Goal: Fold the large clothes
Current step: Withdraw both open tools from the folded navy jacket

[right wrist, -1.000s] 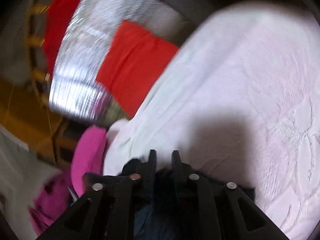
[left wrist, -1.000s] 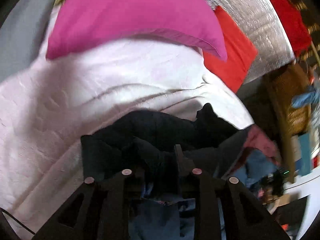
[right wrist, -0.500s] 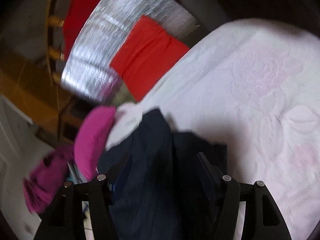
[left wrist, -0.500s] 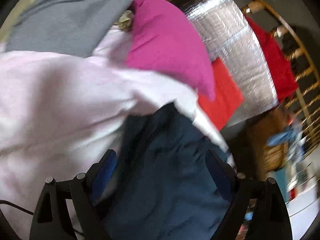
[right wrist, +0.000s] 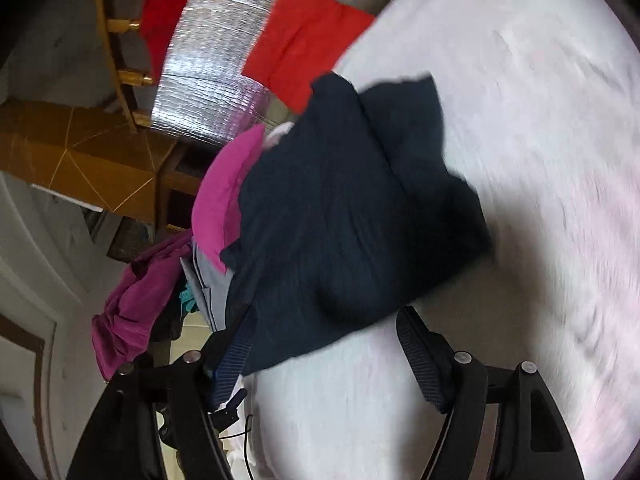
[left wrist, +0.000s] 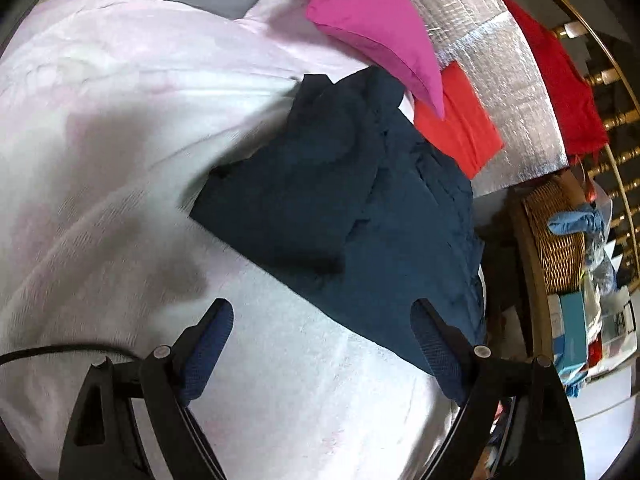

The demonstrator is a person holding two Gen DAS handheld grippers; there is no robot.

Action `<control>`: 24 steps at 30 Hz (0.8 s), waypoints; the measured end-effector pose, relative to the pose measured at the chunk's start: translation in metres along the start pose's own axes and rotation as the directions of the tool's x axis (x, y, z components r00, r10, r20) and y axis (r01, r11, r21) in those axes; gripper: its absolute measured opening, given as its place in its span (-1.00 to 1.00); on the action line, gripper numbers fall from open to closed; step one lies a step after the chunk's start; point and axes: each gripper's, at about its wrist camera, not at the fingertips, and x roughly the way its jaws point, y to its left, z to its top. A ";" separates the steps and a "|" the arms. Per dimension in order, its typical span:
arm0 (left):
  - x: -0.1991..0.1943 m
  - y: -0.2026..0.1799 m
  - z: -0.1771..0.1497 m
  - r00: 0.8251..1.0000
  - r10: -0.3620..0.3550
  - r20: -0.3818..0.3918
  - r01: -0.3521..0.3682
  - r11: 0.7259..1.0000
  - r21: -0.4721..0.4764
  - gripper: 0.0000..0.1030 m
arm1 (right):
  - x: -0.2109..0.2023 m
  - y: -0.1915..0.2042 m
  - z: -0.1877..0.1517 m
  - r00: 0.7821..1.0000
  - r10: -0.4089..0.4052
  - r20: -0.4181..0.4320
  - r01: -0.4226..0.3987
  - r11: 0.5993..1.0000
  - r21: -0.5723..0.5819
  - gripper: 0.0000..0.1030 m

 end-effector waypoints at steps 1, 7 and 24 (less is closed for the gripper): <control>-0.004 -0.004 -0.004 1.000 0.017 0.011 -0.017 1.000 0.016 0.75 | -0.002 -0.002 -0.004 1.000 0.009 0.002 -0.009 1.000 0.008 0.46; 0.001 -0.014 -0.005 0.982 0.190 0.017 -0.190 0.980 0.061 0.75 | -0.010 -0.005 -0.004 0.999 -0.008 0.031 0.007 0.999 0.038 0.46; -0.045 -0.113 -0.056 0.869 0.434 0.237 -0.489 0.825 0.284 0.75 | 0.059 0.018 0.043 0.985 -0.173 0.028 0.174 0.984 -0.027 -0.27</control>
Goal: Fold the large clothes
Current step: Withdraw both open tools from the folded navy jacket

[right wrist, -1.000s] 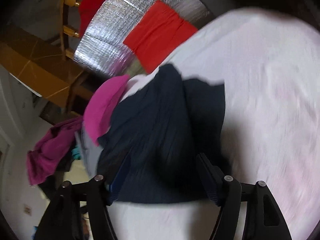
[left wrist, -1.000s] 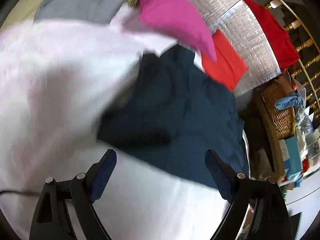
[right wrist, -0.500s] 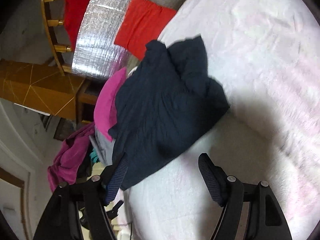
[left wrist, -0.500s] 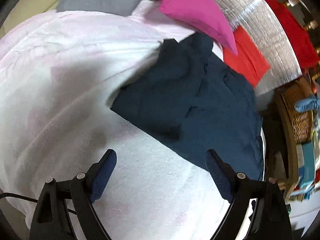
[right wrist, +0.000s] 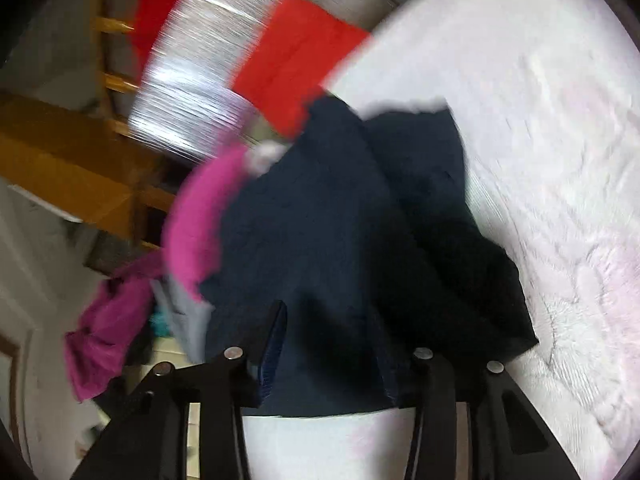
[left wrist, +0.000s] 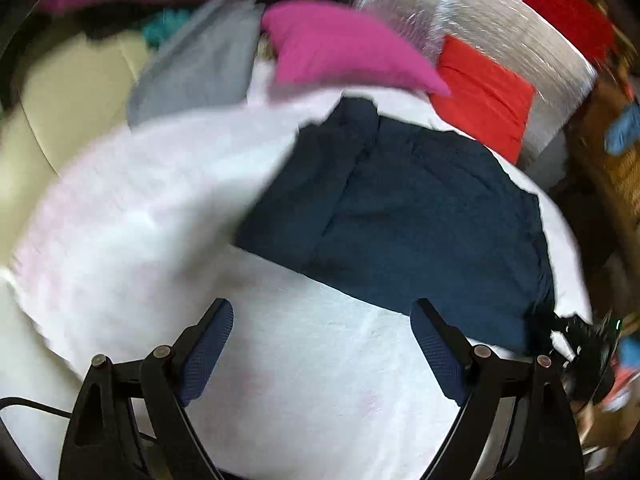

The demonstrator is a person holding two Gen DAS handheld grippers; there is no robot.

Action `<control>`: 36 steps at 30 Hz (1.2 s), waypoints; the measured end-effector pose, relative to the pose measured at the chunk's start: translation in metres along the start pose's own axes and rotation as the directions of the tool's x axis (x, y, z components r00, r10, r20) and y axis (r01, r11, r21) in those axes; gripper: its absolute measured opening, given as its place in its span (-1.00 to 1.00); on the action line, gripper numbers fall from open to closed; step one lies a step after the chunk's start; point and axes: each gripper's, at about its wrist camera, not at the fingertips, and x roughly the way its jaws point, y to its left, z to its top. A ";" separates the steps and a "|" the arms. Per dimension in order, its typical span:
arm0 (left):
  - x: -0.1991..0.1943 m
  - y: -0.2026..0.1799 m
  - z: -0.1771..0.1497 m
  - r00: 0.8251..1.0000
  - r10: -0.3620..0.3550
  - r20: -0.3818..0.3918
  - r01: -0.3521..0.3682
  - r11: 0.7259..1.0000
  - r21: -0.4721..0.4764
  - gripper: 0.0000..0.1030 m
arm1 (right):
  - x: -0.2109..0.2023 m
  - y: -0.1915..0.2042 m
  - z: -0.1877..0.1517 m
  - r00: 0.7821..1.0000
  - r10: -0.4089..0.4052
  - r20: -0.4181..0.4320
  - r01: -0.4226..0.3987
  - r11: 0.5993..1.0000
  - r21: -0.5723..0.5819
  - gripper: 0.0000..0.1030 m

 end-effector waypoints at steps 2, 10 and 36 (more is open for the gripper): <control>-0.029 -0.007 -0.006 0.995 0.062 0.079 -0.068 0.996 0.064 0.75 | -0.008 0.004 -0.005 1.000 -0.018 -0.005 0.018 1.000 0.001 -0.30; -0.144 -0.019 -0.034 0.930 0.089 0.357 -0.161 0.971 0.176 0.76 | -0.115 0.056 -0.049 0.999 0.019 0.045 -0.012 0.988 -0.156 0.27; -0.197 -0.023 -0.031 0.848 0.048 0.528 -0.150 0.977 0.151 0.87 | -0.201 0.155 -0.114 0.949 0.266 0.171 -0.165 0.878 -0.450 0.67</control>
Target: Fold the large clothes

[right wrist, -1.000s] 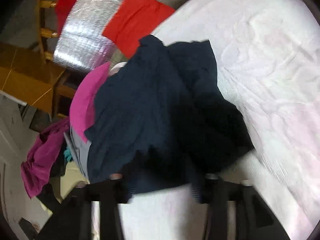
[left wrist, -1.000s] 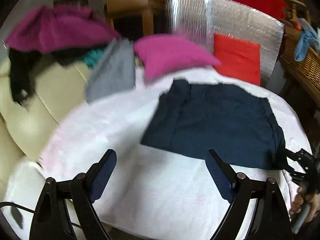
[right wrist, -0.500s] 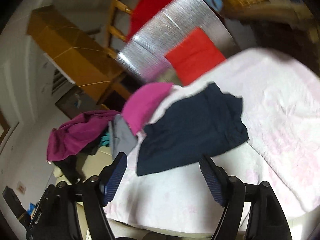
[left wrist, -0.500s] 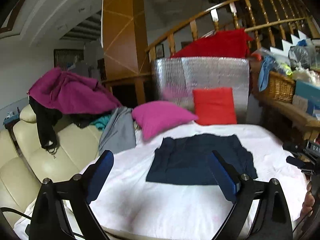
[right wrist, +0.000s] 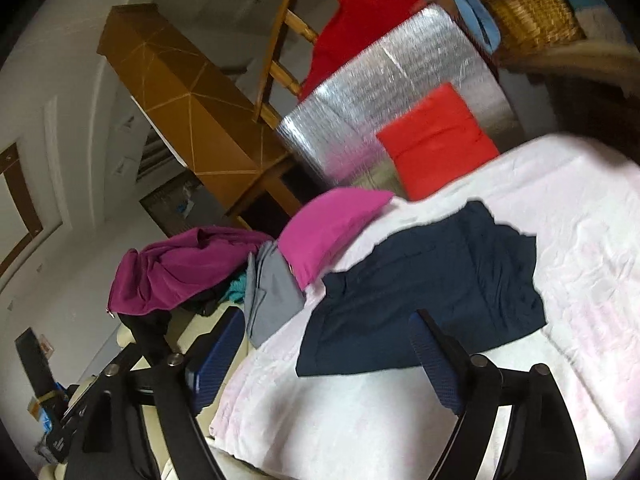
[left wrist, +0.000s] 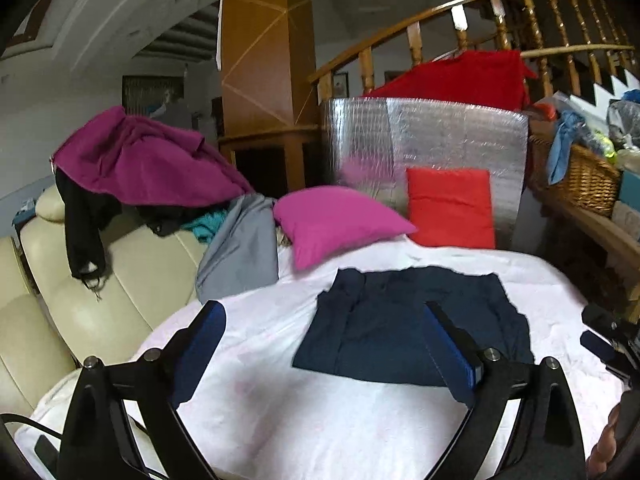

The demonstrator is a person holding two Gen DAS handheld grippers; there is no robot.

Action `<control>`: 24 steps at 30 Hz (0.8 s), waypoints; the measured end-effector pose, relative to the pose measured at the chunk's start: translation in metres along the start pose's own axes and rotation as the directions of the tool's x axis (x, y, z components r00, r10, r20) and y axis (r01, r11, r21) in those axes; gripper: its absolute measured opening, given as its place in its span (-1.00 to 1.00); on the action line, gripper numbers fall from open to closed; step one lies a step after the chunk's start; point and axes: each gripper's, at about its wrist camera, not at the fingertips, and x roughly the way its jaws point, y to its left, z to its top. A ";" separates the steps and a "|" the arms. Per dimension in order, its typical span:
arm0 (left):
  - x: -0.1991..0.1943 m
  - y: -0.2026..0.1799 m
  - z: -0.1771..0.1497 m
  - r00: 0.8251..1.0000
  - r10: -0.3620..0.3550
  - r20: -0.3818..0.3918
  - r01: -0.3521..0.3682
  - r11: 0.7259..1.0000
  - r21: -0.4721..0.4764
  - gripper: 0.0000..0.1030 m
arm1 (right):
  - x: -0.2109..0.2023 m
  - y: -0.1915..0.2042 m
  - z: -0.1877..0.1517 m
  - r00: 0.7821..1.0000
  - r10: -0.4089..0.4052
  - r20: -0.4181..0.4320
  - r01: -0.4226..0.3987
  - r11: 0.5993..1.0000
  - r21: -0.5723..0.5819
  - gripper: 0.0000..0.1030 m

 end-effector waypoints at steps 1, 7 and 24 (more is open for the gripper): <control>0.010 -0.002 -0.004 1.000 0.002 -0.014 -0.002 1.000 -0.002 0.87 | 0.005 -0.007 -0.002 1.000 -0.005 -0.004 0.005 1.000 0.005 0.67; 0.094 -0.002 -0.037 0.976 -0.073 -0.207 0.054 0.994 -0.097 0.88 | 0.040 -0.062 -0.013 0.998 -0.017 -0.061 0.024 0.994 0.110 0.68; 0.304 0.077 -0.166 0.757 -0.419 -0.501 -0.027 0.746 -0.665 0.87 | 0.136 -0.204 -0.057 0.952 -0.125 -0.278 0.263 0.802 0.537 0.68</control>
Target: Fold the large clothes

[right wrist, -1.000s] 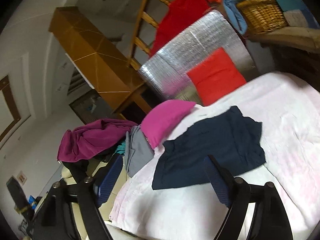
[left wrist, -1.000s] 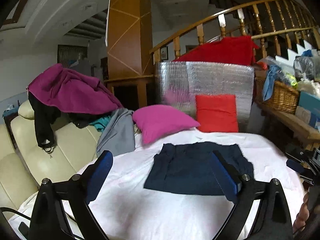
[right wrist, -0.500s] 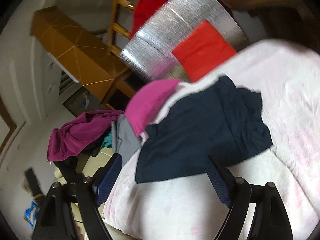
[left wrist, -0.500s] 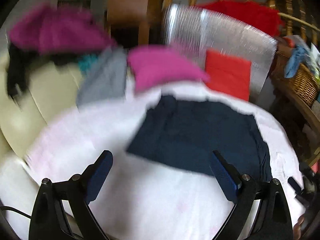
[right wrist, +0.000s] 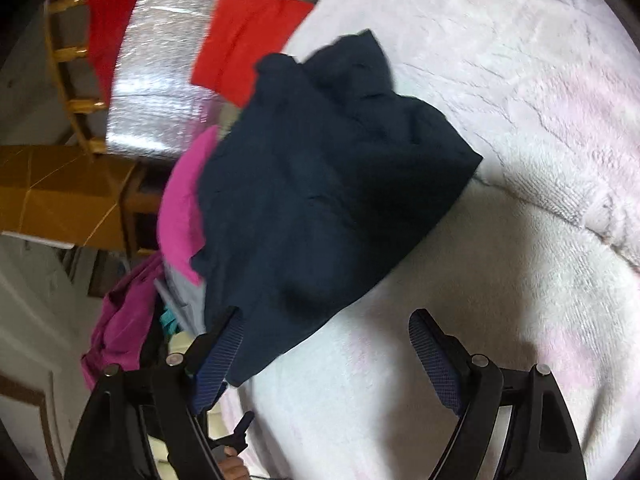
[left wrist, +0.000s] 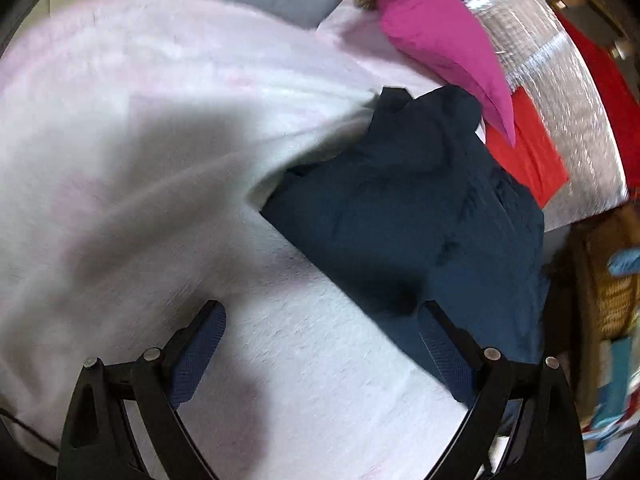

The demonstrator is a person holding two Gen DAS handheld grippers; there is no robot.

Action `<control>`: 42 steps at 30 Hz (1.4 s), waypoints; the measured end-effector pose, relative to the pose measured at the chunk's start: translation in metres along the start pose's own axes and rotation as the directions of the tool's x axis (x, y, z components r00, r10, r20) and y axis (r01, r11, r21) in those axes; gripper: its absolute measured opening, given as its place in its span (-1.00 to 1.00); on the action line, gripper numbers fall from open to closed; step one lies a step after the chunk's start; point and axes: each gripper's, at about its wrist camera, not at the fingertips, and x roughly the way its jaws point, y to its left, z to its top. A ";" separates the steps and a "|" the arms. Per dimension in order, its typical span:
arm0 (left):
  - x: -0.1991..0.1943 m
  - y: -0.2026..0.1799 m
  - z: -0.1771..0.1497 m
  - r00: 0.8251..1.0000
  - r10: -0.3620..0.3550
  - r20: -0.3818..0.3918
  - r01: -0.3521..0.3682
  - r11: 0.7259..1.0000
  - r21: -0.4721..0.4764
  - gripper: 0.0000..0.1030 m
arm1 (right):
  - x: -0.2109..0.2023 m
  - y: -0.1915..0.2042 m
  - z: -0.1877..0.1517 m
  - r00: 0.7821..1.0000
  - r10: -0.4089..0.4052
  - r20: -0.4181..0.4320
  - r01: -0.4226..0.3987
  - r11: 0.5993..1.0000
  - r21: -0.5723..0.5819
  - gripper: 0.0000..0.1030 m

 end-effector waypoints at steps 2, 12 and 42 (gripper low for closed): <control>0.001 -0.004 0.006 1.000 -0.007 0.013 0.007 1.000 -0.005 0.87 | 0.005 0.001 0.004 1.000 -0.024 0.016 0.024 1.000 -0.018 0.68; 0.020 -0.027 0.021 0.986 -0.151 -0.074 0.148 0.988 -0.055 0.87 | 0.028 0.006 0.037 0.999 0.008 0.044 -0.009 1.000 0.028 0.68; -0.037 -0.037 0.017 0.986 -0.123 0.112 0.109 0.987 0.120 -0.70 | 0.005 0.033 0.002 0.996 -0.031 0.082 0.041 0.992 -0.120 -0.32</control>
